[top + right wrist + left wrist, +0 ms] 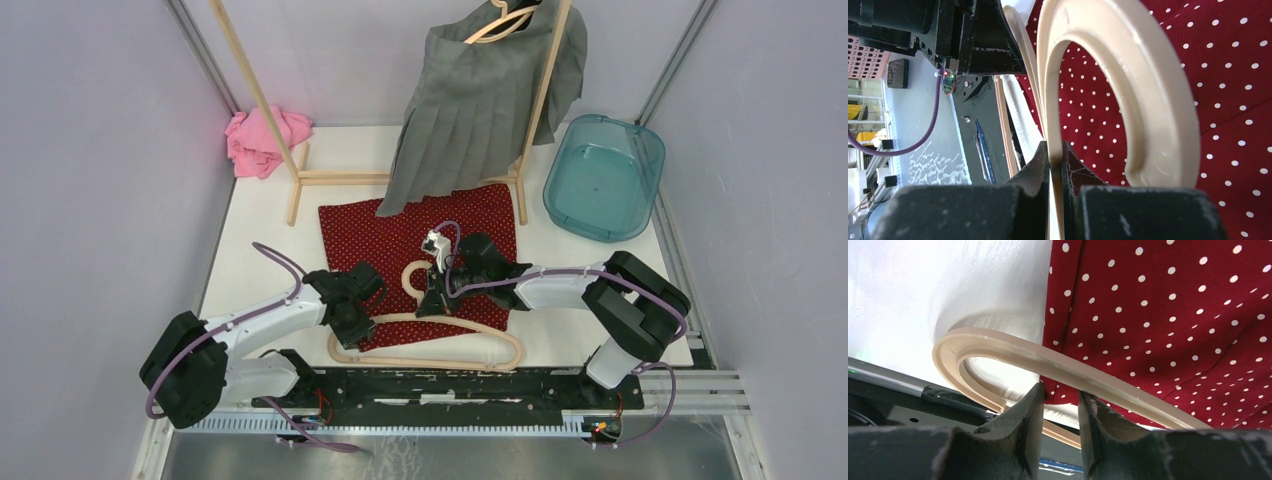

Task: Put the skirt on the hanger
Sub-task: Hang the skirt on the hanger.

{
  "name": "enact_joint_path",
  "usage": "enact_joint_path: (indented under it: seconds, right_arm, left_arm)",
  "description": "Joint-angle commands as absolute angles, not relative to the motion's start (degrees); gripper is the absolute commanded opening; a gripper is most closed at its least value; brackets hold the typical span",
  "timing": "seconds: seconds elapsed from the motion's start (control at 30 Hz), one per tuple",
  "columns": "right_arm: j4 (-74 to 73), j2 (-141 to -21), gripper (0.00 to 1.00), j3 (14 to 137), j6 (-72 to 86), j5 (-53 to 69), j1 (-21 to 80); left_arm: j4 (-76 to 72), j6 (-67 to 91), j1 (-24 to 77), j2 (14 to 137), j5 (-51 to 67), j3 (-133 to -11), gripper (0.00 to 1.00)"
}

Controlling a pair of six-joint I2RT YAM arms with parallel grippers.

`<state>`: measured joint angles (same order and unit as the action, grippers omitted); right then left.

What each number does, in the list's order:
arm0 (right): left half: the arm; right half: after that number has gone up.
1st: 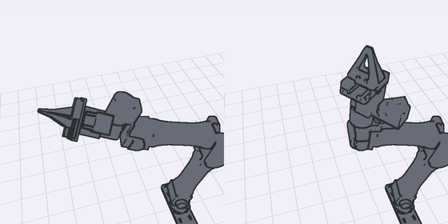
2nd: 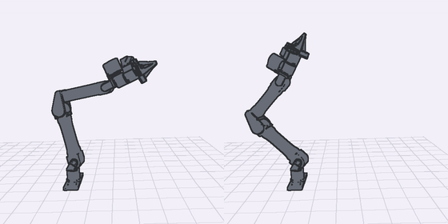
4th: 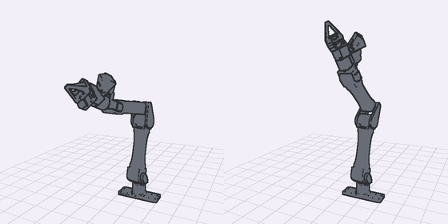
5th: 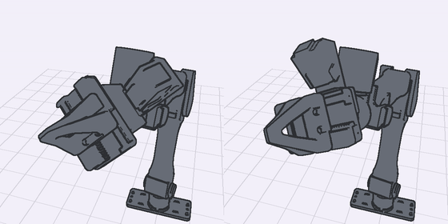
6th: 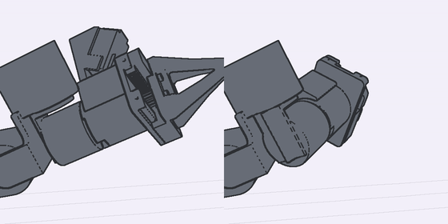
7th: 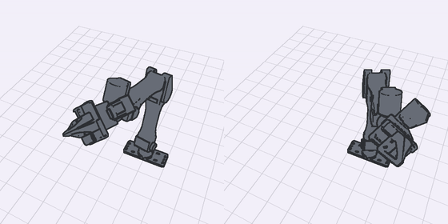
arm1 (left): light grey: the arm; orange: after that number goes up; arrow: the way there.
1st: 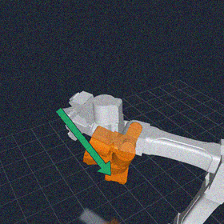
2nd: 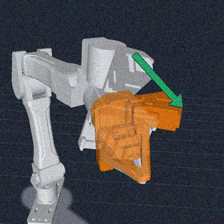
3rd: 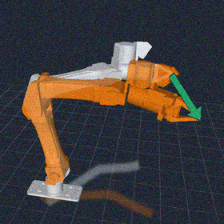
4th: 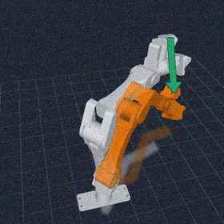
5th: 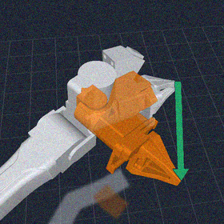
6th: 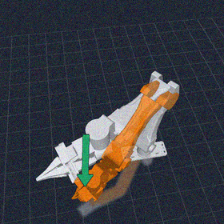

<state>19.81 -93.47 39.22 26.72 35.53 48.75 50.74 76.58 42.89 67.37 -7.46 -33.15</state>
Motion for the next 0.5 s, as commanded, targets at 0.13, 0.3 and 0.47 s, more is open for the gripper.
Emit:
enact_joint_path:
  seconds: [0.13,0.3,0.47]
  right_arm:
    - [19.2,-92.2,0.01,40.2,24.7,34.6,49.1]
    - [18.9,-92.6,0.01,40.5,24.7,34.7,49.1]
    - [18.1,-92.7,0.01,40.9,24.6,34.5,49.1]
  left_arm:
    - [49.3,81.4,43.9,66.1,-8.5,-31.6,0.24]
    - [48.2,80.5,43.9,66.8,-8.2,-31.3,0.08]
    - [47.8,78.8,43.9,67.0,-8.1,-32.7,0.03]
